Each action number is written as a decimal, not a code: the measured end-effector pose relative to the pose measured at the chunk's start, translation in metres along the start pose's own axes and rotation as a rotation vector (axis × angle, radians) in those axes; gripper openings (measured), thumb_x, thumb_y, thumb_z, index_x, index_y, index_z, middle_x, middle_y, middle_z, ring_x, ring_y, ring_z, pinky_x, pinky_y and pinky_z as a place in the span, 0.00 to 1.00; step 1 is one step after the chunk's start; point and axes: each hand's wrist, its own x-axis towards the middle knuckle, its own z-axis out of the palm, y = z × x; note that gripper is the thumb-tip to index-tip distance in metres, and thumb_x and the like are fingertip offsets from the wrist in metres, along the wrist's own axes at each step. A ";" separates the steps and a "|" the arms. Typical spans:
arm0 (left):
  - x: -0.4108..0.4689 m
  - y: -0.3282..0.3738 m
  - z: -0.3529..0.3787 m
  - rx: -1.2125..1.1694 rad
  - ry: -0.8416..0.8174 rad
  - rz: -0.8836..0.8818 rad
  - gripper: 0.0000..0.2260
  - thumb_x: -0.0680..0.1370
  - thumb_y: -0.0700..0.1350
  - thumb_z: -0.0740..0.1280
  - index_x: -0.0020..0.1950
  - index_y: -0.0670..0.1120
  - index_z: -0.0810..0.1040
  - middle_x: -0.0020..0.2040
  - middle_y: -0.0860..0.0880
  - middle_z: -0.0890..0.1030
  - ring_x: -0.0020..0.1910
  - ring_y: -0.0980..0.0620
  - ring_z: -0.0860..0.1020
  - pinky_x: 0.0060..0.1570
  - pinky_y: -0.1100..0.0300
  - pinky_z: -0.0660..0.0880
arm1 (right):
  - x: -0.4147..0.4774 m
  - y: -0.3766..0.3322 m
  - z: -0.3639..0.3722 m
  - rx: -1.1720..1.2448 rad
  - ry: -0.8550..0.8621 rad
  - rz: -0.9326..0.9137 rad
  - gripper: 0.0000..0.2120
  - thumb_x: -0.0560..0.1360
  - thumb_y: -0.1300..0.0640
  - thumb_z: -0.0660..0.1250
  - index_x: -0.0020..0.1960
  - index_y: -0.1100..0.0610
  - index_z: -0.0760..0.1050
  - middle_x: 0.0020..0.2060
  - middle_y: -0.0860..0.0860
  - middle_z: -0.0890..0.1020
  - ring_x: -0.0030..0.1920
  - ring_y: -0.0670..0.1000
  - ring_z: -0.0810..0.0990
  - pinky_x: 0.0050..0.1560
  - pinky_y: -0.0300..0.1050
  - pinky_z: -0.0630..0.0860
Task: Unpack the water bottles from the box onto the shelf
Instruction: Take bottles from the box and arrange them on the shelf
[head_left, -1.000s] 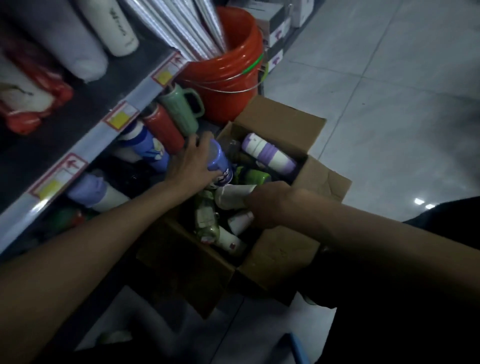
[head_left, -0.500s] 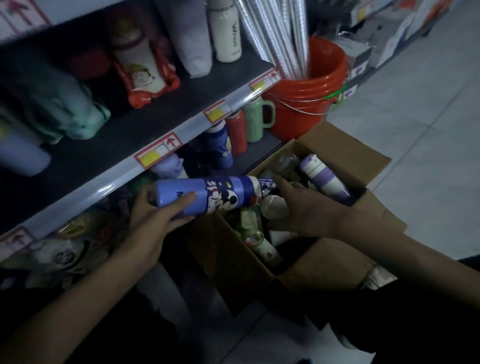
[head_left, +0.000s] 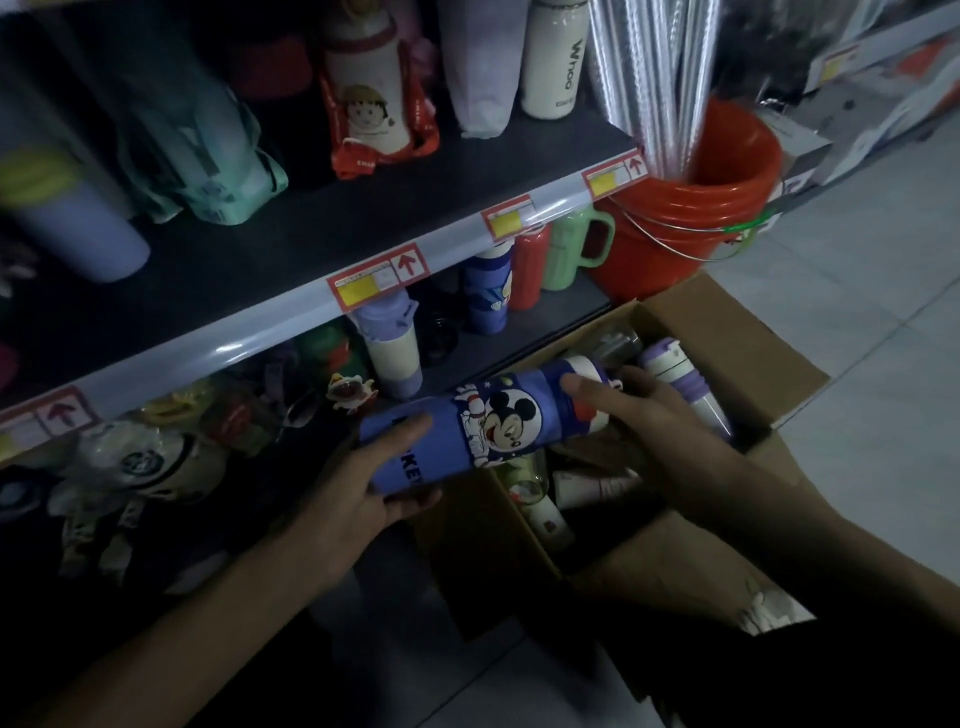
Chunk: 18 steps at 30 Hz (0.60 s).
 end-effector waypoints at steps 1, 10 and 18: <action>0.002 0.002 0.000 -0.011 -0.011 -0.024 0.14 0.72 0.51 0.72 0.56 0.51 0.85 0.55 0.45 0.87 0.50 0.46 0.85 0.49 0.46 0.81 | 0.003 0.001 0.000 0.012 0.026 -0.003 0.32 0.67 0.51 0.78 0.67 0.56 0.72 0.54 0.56 0.87 0.55 0.59 0.86 0.54 0.54 0.84; 0.005 0.011 0.008 -0.062 -0.197 -0.261 0.22 0.77 0.55 0.66 0.63 0.42 0.83 0.61 0.33 0.82 0.47 0.36 0.83 0.37 0.51 0.82 | 0.012 -0.005 0.004 0.298 -0.038 -0.040 0.24 0.71 0.64 0.70 0.65 0.71 0.73 0.56 0.72 0.74 0.59 0.65 0.75 0.74 0.64 0.66; -0.001 0.006 0.013 0.176 -0.396 -0.160 0.36 0.53 0.58 0.87 0.57 0.45 0.87 0.59 0.33 0.83 0.48 0.36 0.84 0.42 0.46 0.83 | 0.010 -0.016 -0.007 0.510 -0.128 -0.075 0.32 0.59 0.68 0.68 0.63 0.59 0.66 0.56 0.67 0.63 0.58 0.64 0.67 0.74 0.59 0.63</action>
